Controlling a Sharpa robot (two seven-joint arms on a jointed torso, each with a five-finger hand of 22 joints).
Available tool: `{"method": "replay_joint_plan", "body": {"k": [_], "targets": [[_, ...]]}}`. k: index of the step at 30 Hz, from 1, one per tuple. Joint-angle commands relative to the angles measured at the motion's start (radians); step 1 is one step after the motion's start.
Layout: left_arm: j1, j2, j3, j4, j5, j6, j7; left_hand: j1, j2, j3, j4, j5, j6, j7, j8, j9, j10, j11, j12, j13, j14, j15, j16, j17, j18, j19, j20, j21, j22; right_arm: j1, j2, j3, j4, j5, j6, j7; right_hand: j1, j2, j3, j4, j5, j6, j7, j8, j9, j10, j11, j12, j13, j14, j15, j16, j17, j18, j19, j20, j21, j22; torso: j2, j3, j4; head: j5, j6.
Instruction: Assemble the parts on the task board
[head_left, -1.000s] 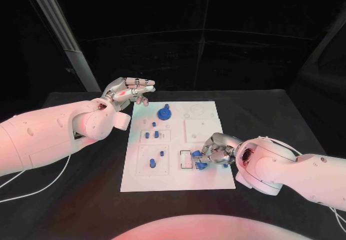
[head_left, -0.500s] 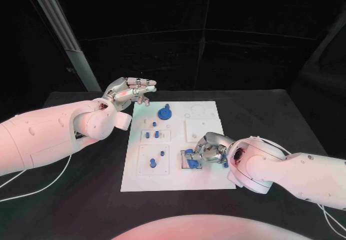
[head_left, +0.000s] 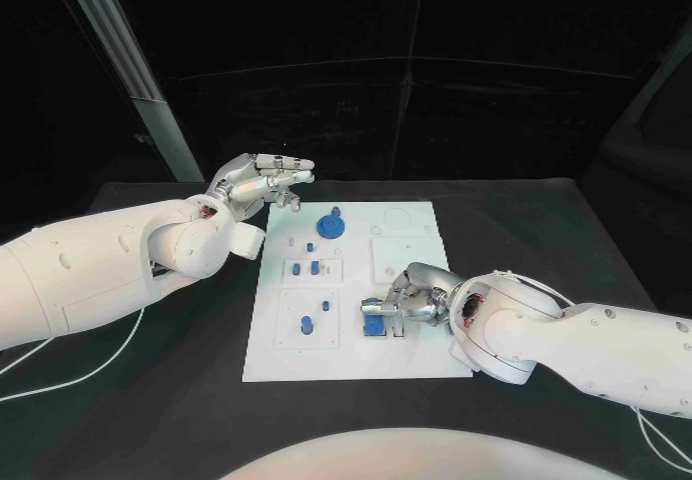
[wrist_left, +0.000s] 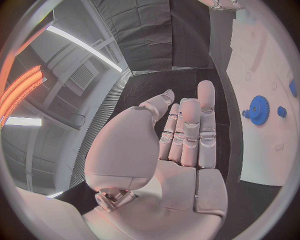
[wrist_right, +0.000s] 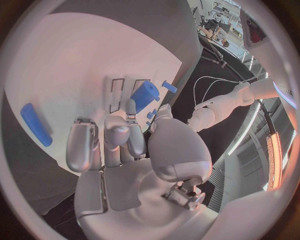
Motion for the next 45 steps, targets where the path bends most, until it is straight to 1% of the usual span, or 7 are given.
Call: {"method": "replay_joint_plan", "body": {"k": [1, 9, 15, 20, 29, 34, 45], "targets": [[0.002, -0.001, 0.001, 0.002, 0.003, 0.012, 0.003, 0.002, 0.006, -0.001, -0.004, 0.007, -0.007, 0.001, 0.005, 0.000, -0.007, -0.002, 0.005, 0.000, -0.005, 0.000, 0.000, 0.000, 0.006, -0.002, 0.005, -0.006, -0.002, 0.001, -0.003, 0.000, 0.002, -0.053, 0.026, -0.023, -0.013, -0.003, -0.002, 0.001, -0.004, -0.007, -0.001, -0.005, 0.002, -0.009, -0.003, -0.007, 0.007, -0.007, -0.002, -0.006, -0.008, -0.005, -0.008, -0.001, -0.005, -0.003, 0.000, 0.0000, -0.0013, 0.000, -0.001], [0.002, -0.002, 0.001, 0.003, 0.003, 0.012, 0.003, 0.002, 0.006, -0.001, -0.004, 0.007, -0.007, 0.001, 0.005, 0.000, -0.007, -0.002, 0.005, 0.000, -0.005, 0.000, 0.000, 0.000, 0.006, -0.002, 0.005, -0.006, -0.002, 0.001, -0.015, 0.000, 0.010, -0.075, 0.029, -0.019, 0.033, -0.004, 0.024, -0.007, 0.036, -0.006, -0.002, -0.003, 0.014, -0.010, -0.004, -0.015, 0.004, -0.006, -0.002, -0.015, -0.017, -0.005, -0.008, -0.001, -0.007, -0.005, 0.000, 0.0008, -0.0002, -0.002, -0.001], [0.002, -0.003, 0.001, 0.002, 0.003, 0.012, 0.003, 0.002, 0.006, -0.001, -0.004, 0.007, -0.007, 0.001, 0.005, 0.000, -0.007, -0.002, 0.005, 0.000, -0.005, 0.000, 0.000, 0.000, 0.006, -0.002, 0.005, -0.006, -0.002, 0.001, -0.025, 0.000, 0.019, -0.103, 0.035, -0.004, 0.216, -0.010, 0.066, -0.105, 0.124, -0.001, -0.006, 0.008, 0.032, -0.006, -0.008, -0.015, 0.009, -0.003, -0.006, -0.018, -0.017, -0.005, -0.007, -0.004, -0.008, -0.003, 0.000, 0.0011, -0.0003, -0.004, -0.001], [0.002, -0.003, 0.001, 0.002, 0.003, 0.012, 0.003, 0.002, 0.006, -0.001, -0.004, 0.007, -0.007, 0.001, 0.005, 0.000, -0.007, -0.002, 0.005, 0.000, -0.005, 0.000, 0.000, 0.000, 0.006, -0.002, 0.005, -0.006, -0.002, 0.001, -0.040, 0.000, 0.027, -0.119, 0.022, 0.010, 0.276, -0.006, 0.081, -0.146, 0.107, 0.000, -0.005, 0.012, 0.039, -0.005, -0.008, -0.014, 0.011, -0.003, -0.006, -0.020, -0.019, -0.006, -0.006, -0.005, -0.008, -0.001, 0.000, 0.0010, -0.0014, -0.004, -0.001], [0.002, -0.006, 0.001, 0.002, 0.003, 0.011, 0.003, 0.002, 0.006, -0.001, -0.004, 0.007, -0.007, 0.001, 0.005, 0.000, -0.007, -0.002, 0.005, 0.000, -0.005, 0.000, 0.000, 0.000, 0.006, -0.002, 0.005, -0.006, -0.002, 0.003, -0.166, 0.001, 0.045, -0.019, -0.075, 0.096, 0.251, 0.013, 0.060, -0.125, 0.221, -0.079, 0.028, -0.066, 0.014, -0.032, 0.020, -0.065, -0.027, -0.005, 0.016, -0.030, -0.034, -0.004, -0.013, 0.014, -0.016, -0.014, -0.006, 0.0007, -0.0075, -0.016, 0.004], [0.002, -0.009, 0.000, 0.004, 0.003, 0.011, 0.004, 0.002, 0.006, -0.001, -0.004, 0.007, -0.007, 0.001, 0.005, 0.000, -0.007, -0.002, 0.005, 0.000, -0.005, 0.000, 0.000, 0.000, 0.006, -0.002, 0.005, -0.006, -0.002, 0.005, -0.235, 0.001, 0.055, -0.061, -0.028, 0.109, 0.246, 0.030, 0.052, -0.113, 0.286, -0.063, 0.030, -0.089, 0.004, -0.038, 0.022, -0.082, -0.039, -0.009, 0.019, -0.041, -0.053, -0.002, -0.015, 0.019, -0.020, -0.020, -0.008, 0.0011, -0.0130, -0.021, 0.007], [0.000, -0.008, -0.001, 0.004, 0.003, 0.015, 0.004, 0.001, 0.006, -0.002, -0.004, 0.007, -0.007, 0.001, 0.006, 0.000, -0.008, -0.001, 0.008, 0.000, -0.005, 0.000, 0.001, 0.000, 0.006, -0.002, 0.005, -0.007, -0.002, 0.007, -0.281, 0.001, 0.054, -0.256, 0.120, 0.055, 0.244, 0.027, 0.030, -0.093, 0.275, -0.014, 0.020, -0.102, 0.001, -0.046, 0.014, -0.118, -0.064, -0.015, 0.013, -0.063, -0.087, 0.000, -0.020, 0.016, -0.027, -0.030, -0.008, 0.0061, -0.0242, -0.028, 0.012]]}}
